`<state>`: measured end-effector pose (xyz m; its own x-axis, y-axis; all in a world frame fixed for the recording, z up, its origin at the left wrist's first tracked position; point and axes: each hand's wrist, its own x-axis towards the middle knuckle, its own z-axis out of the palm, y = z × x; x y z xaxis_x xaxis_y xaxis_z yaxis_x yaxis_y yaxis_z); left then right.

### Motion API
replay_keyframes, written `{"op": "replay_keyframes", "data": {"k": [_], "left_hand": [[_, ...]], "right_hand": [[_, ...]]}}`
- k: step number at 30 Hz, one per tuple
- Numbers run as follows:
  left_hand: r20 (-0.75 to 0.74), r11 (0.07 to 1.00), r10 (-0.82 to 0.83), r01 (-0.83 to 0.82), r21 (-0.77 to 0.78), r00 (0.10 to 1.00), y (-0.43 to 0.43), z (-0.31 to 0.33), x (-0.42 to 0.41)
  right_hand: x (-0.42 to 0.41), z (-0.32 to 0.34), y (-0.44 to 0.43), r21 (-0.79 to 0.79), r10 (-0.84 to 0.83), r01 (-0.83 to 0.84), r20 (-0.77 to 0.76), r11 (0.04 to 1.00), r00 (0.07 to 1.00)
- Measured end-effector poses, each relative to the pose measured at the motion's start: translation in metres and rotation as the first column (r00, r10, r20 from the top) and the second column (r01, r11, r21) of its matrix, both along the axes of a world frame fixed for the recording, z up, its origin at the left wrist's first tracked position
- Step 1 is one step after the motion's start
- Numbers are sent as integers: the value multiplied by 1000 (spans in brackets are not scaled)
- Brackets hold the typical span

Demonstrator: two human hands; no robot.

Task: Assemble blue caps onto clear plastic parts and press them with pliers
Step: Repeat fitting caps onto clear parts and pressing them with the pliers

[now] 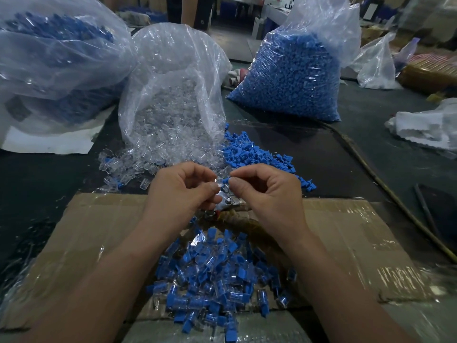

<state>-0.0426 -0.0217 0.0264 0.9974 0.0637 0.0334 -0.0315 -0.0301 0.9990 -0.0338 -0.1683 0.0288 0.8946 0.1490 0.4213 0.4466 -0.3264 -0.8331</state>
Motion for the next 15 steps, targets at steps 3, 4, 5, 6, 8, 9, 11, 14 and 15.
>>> {"op": "replay_keyframes", "data": {"k": [3, 4, 5, 6, 8, 9, 11, 14, 15], "left_hand": [[32, 1000, -22, 21, 22, 999, -1, 1, -2], [43, 999, -26, 25, 30, 999, -1, 1, -2], [50, 999, -28, 26, 38, 998, -1, 1, -3], [53, 999, -28, 26, 43, 998, -1, 2, -3], [59, 999, -24, 22, 43, 998, -2, 1, -3], [63, 999, -23, 20, 38, 998, -2, 1, -3], [72, 999, -30, 28, 39, 997, -2, 1, -3], [84, 997, -53, 48, 60, 995, -4, 1, -3], [86, 997, -55, 50, 62, 995, -4, 1, -3]], "right_hand": [[0, -1, 1, -36, -1, 2, 13, 999, 1000], [0, -1, 1, -55, -6, 7, 20, 998, 1000], [0, -2, 1, -72, -14, 16, 27, 997, 1000], [0, -2, 1, -88, -23, 26, 34, 996, 999], [0, -3, 0, -122, -39, 45, 51, 991, 998], [-1, -3, 0, -135, -47, 55, 58, 989, 997], [-1, -4, 0, -144, -58, 66, 58, 987, 997], [0, -4, 1, -135, -48, 51, 26, 990, 999], [0, -4, 1, -133, -36, 37, 13, 990, 999]]}}
